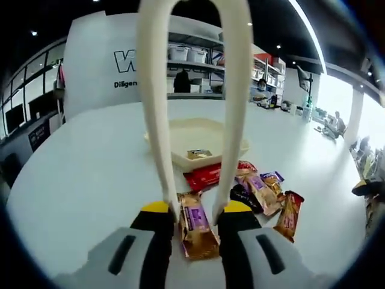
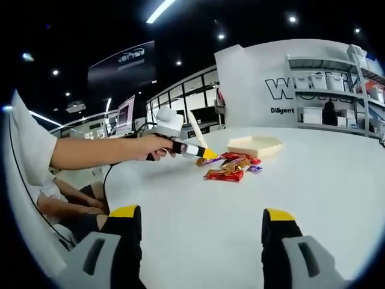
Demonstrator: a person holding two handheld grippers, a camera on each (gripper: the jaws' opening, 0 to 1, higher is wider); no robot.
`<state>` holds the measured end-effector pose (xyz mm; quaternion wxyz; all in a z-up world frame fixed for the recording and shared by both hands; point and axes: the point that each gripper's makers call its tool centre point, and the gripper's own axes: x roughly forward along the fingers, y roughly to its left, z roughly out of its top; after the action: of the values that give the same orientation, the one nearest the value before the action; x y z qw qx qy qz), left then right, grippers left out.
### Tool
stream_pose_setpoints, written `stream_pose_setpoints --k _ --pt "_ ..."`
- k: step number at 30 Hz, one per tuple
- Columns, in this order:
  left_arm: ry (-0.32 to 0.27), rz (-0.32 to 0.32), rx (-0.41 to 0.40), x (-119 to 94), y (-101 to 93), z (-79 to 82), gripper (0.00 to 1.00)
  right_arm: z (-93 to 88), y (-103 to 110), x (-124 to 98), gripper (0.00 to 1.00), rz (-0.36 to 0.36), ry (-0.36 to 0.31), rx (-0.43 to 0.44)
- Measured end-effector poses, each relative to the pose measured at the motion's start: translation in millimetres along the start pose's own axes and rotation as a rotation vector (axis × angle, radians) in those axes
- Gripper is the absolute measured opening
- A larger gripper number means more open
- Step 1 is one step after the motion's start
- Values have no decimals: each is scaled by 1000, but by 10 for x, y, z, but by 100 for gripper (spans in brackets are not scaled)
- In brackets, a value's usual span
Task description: Place the target food into the container with the food tongs after gripping and lifting it, then release it inside without dropping or visibly crushing the food.
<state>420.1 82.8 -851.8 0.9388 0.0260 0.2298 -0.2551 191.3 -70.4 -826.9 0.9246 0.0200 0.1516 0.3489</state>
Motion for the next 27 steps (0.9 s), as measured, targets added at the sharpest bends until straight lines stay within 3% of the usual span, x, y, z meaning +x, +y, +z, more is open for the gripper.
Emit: stream_pose_setpoints --k 11,17,27 --pt "-16 24 8 14 50 55 29 -5 -42 -48 79 -17 9 -6" --pt "16 23 -3 95 39 -88 29 -12 -49 -58 77 -20 14 -11" --pt "16 25 60 127 67 -88 25 -21 -97 -98 76 -32 15 -10"
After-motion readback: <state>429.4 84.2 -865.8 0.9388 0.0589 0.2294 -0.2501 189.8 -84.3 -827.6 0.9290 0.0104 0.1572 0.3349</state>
